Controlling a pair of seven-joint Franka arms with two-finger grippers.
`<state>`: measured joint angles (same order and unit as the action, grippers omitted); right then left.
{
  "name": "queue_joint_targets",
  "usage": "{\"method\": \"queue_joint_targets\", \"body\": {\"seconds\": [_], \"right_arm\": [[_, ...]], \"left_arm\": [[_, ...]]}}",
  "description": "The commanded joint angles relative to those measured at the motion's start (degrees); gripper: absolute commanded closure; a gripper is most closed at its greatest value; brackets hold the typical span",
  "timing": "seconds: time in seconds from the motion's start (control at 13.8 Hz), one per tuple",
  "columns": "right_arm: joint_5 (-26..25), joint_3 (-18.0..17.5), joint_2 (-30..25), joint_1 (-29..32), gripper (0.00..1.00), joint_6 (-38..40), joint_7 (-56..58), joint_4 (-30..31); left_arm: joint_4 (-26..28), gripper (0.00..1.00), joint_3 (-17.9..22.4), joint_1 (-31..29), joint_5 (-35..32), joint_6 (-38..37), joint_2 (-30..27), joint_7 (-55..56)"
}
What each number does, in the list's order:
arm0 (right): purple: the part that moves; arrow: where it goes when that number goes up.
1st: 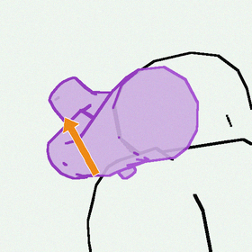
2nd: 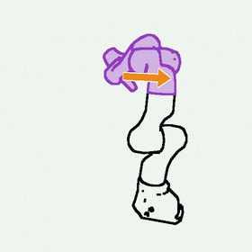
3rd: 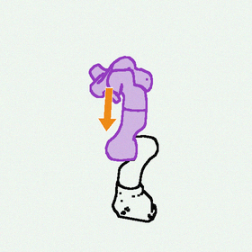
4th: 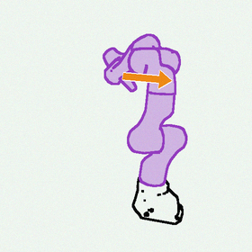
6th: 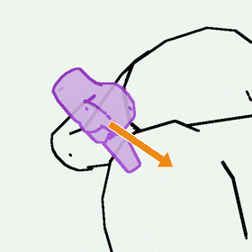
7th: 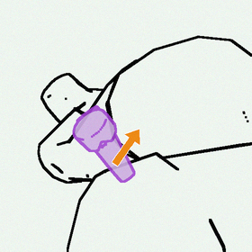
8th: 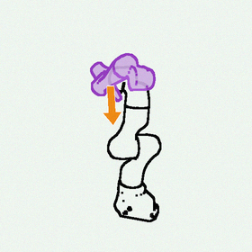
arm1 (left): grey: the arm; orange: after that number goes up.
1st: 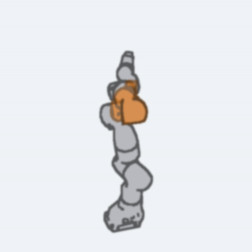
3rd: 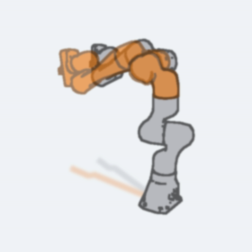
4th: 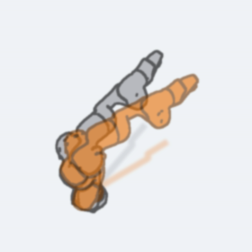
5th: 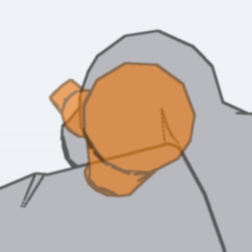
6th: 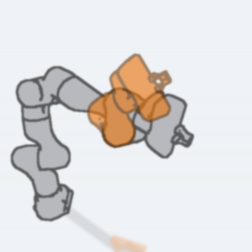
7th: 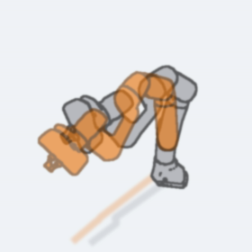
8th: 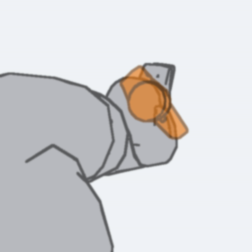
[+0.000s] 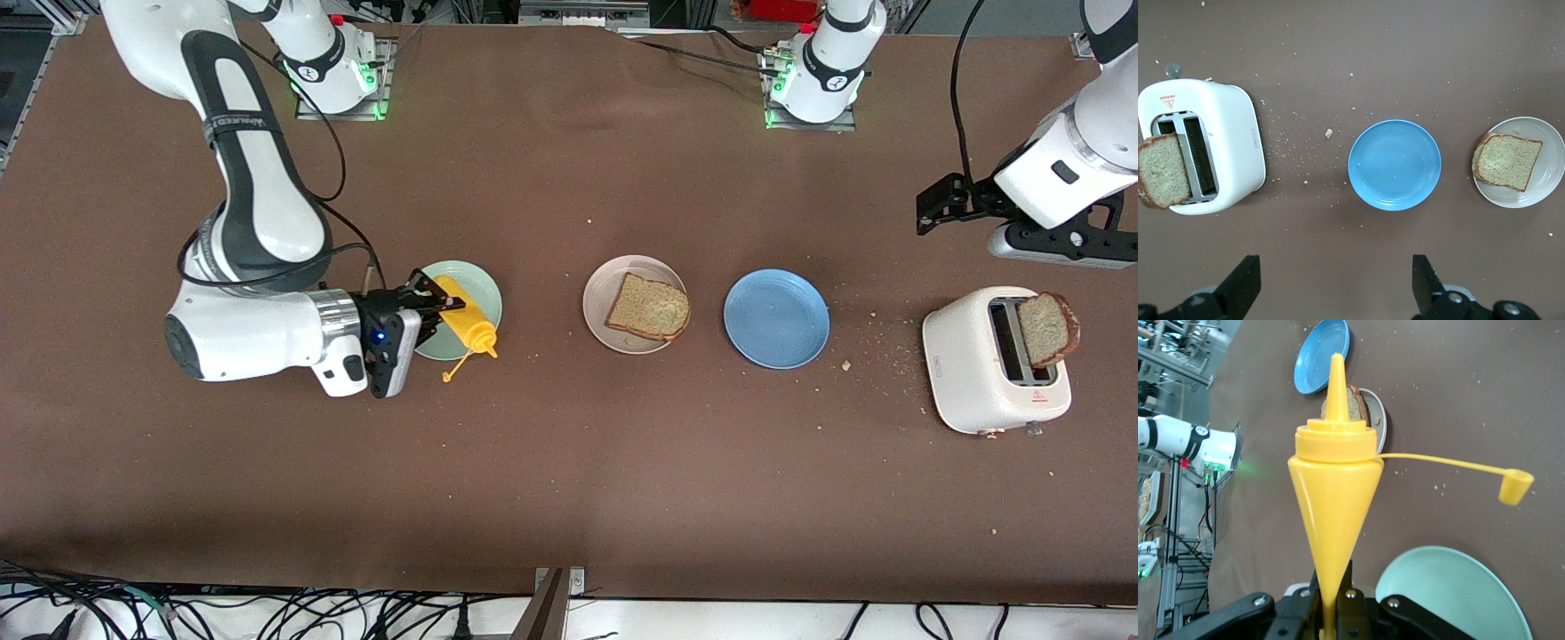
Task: Make sandwich in beige plate with both arms
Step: 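Carry the yellow bottle back beside the pale green plate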
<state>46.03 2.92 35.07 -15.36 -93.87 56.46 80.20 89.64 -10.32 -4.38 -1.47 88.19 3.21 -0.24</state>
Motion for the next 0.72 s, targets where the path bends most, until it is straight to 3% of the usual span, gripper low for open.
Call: {"method": "queue_joint_targets", "body": {"seconds": [0.0,0.29,0.65], "right_arm": [[4.93,0.07,-3.16,4.80,1.00,4.38,11.35,6.98],[8.18,2.08,-1.85,10.52,1.00,8.60,28.40,11.02],[13.55,4.99,5.26,13.95,1.00,13.53,53.80,11.65]], "left_arm": [[-1.22,0.00,0.21,-0.10,1.39,-0.04,0.66,0.07],[-1.22,0.00,0.30,-0.10,1.39,-0.04,0.57,-0.02],[-1.04,0.00,0.30,-0.19,0.95,-0.04,0.75,0.24]]}}
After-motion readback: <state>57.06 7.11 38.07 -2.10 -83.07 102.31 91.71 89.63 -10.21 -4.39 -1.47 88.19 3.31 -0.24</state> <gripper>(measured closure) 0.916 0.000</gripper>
